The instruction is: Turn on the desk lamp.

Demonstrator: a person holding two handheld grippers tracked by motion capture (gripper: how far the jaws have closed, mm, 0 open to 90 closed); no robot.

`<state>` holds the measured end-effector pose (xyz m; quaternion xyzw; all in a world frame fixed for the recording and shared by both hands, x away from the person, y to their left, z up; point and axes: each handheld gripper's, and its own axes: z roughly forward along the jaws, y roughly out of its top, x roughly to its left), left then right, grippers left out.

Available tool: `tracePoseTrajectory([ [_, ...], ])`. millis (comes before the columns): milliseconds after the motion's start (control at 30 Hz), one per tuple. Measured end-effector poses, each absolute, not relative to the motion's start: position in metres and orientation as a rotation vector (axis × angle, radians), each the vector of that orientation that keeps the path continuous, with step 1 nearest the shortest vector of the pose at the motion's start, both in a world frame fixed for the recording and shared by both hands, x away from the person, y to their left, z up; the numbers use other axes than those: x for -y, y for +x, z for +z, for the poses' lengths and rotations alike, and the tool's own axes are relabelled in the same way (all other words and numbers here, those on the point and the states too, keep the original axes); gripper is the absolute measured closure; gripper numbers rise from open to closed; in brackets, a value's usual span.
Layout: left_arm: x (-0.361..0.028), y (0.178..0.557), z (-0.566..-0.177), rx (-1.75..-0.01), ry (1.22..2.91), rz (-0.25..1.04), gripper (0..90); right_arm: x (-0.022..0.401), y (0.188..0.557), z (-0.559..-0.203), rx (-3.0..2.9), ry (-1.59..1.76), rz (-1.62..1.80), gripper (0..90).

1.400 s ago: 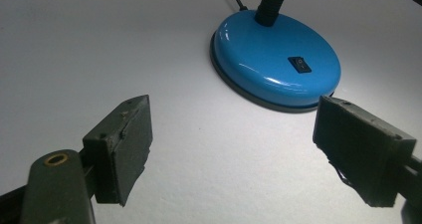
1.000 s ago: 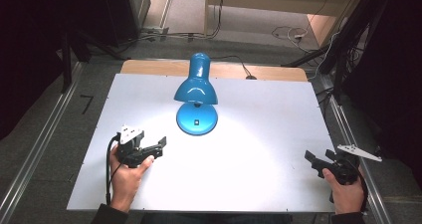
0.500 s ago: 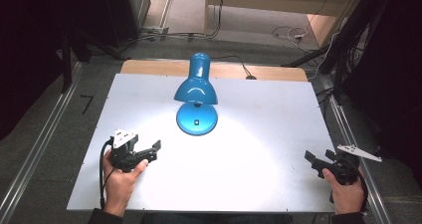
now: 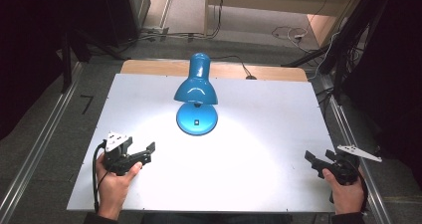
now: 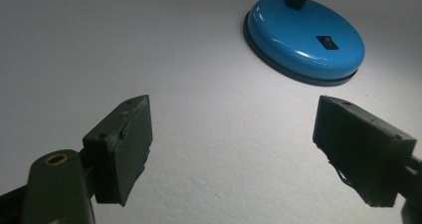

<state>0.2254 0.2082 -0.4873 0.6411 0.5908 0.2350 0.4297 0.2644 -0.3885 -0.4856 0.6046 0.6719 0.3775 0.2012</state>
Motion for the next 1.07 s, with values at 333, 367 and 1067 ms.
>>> tracePoseTrajectory([
  [333, -0.219, 0.218, -0.487, -1.487, 1.577, 0.593, 16.7, 0.389, 0.264, -0.486, -1.876, 1.685, 1.055, 12.7],
  [367, -0.220, 0.217, -0.487, -1.491, 1.575, 0.596, 16.7, 0.389, 0.264, -0.486, -1.876, 1.684, 1.054, 12.7],
  [1067, -0.240, 0.204, -0.494, -1.530, 1.589, 0.602, 16.9, 0.389, 0.264, -0.486, -1.876, 1.686, 1.052, 12.7],
])
